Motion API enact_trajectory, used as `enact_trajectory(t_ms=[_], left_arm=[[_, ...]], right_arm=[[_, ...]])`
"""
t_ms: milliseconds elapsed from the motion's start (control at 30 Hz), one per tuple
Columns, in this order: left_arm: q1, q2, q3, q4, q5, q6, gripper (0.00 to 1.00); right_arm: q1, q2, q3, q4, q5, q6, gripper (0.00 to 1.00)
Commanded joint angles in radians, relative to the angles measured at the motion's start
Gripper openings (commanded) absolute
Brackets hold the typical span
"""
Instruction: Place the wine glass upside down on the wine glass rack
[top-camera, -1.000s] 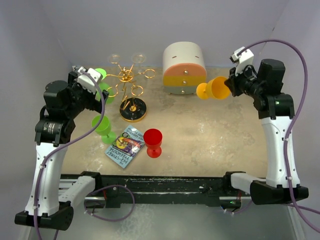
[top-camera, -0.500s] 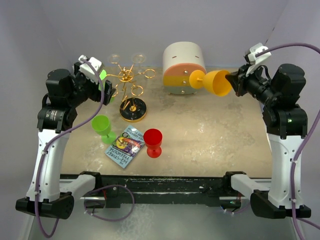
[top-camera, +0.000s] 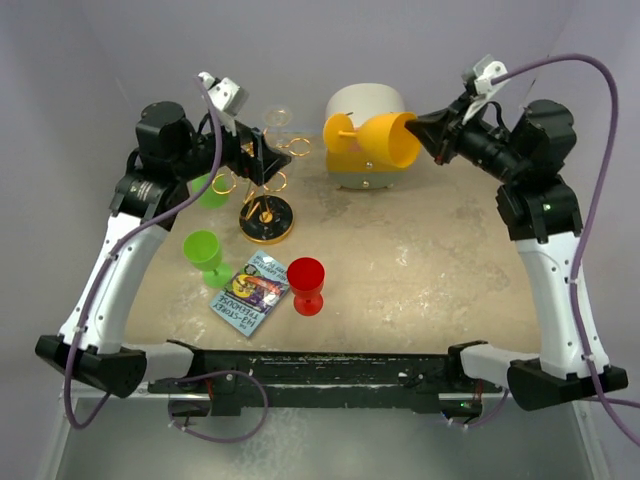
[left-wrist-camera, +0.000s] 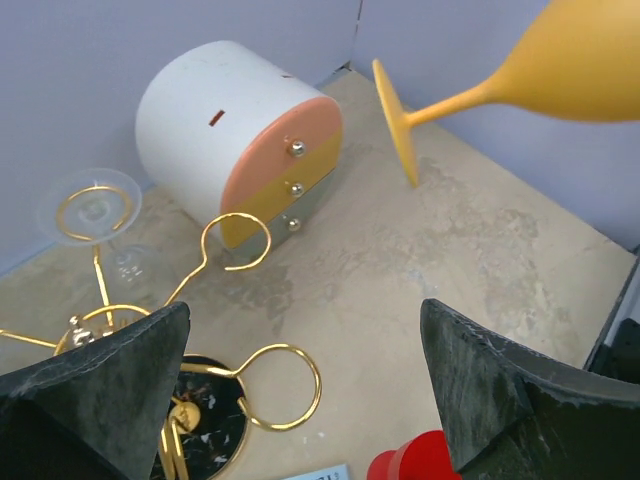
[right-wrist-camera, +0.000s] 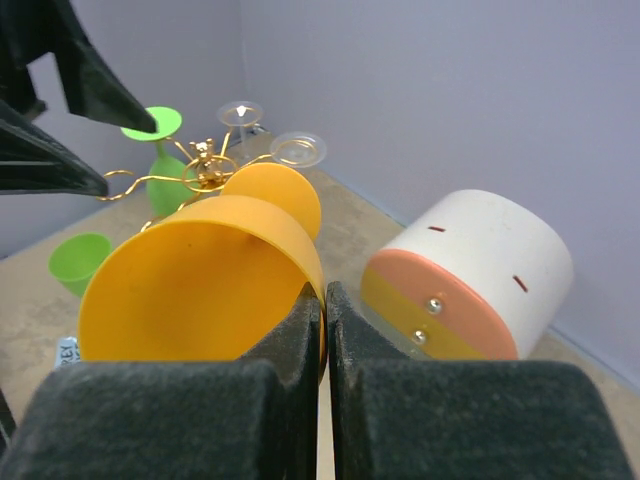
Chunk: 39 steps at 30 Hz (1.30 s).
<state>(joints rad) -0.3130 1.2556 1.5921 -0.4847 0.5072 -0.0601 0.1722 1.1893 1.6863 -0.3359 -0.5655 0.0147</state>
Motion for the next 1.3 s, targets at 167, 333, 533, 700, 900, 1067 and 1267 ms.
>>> enact_trajectory(t_ms=[167,333,533,700,900,1067,1267], left_arm=[[-0.030,0.108,0.032,0.168,0.114,-0.237,0.92],[-0.038,0.124,0.021,0.213,0.111,-0.272,0.81],[-0.072,0.134,0.022,0.209,0.092,-0.299,0.69],[-0.083,0.147,0.017,0.207,0.074,-0.309,0.60],[-0.087,0.161,0.015,0.221,0.076,-0.312,0.48],[-0.090,0.168,0.016,0.226,0.083,-0.325,0.37],[-0.090,0.149,-0.009,0.242,0.093,-0.326,0.03]], right_arm=[[0.086,0.067,0.029,0.132,-0.009,0.041,0.00],[0.103,0.071,0.021,0.136,-0.037,0.056,0.00],[0.117,0.069,0.030,0.155,-0.054,0.065,0.00],[0.122,0.062,0.031,0.150,-0.060,0.059,0.00],[0.127,0.055,0.008,0.156,-0.081,0.058,0.00],[0.128,0.052,-0.006,0.164,-0.092,0.059,0.00],[0.128,0.036,-0.037,0.179,-0.083,0.057,0.00]])
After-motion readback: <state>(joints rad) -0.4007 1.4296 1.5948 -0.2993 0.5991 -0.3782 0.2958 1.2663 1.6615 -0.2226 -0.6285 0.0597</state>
